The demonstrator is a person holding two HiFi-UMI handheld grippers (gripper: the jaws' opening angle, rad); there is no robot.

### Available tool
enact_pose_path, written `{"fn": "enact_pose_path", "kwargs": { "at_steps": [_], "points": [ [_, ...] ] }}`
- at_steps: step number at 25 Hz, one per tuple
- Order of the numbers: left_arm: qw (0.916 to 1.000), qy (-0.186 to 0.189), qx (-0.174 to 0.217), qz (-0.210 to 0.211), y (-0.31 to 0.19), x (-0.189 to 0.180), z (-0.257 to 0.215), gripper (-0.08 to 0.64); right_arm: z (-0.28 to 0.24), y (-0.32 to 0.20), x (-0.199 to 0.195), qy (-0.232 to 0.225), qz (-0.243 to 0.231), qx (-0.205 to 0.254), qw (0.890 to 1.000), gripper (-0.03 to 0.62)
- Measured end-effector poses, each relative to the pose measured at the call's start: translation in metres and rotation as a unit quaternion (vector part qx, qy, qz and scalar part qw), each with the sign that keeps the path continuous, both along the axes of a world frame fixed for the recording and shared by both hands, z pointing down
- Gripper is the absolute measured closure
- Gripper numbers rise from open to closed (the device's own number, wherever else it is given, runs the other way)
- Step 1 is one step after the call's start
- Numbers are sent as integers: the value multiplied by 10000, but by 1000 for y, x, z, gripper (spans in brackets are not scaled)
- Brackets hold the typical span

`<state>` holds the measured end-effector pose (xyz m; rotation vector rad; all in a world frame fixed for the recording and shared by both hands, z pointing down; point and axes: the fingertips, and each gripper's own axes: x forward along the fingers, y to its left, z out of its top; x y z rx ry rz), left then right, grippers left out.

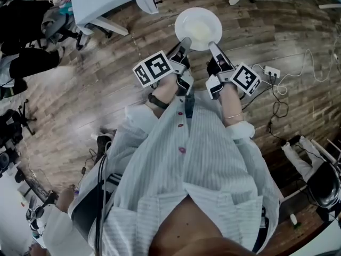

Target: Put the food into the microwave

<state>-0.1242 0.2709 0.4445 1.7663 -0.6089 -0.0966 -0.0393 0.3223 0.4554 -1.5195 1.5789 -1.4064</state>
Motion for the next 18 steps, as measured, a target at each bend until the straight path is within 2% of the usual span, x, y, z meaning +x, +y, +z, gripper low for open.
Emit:
{"fn": "enact_pose_path", "kwargs": {
  "at_steps": [2, 5, 10, 15, 18],
  "points": [
    [10000, -18, -5, 21, 0, 3, 2, 531, 3, 1, 3, 3, 31, -52, 10000, 543],
    [10000, -33, -32, 47, -10, 10, 4, 531, 0, -14, 8, -2, -29, 178, 9998, 543],
    [9998, -98, -107, 98, -56, 41, 3, 531, 6, -51, 41, -103, 173, -293, 9994, 543],
    [9998, -78, -72, 137, -85, 59, 2, 531, -3, -88, 56, -45, 53, 175, 9998, 543],
    [9998, -45, -41, 163, -95, 64, 0, 531, 2, -91, 64, 8, 196, -114, 9997, 543]
  ]
}}
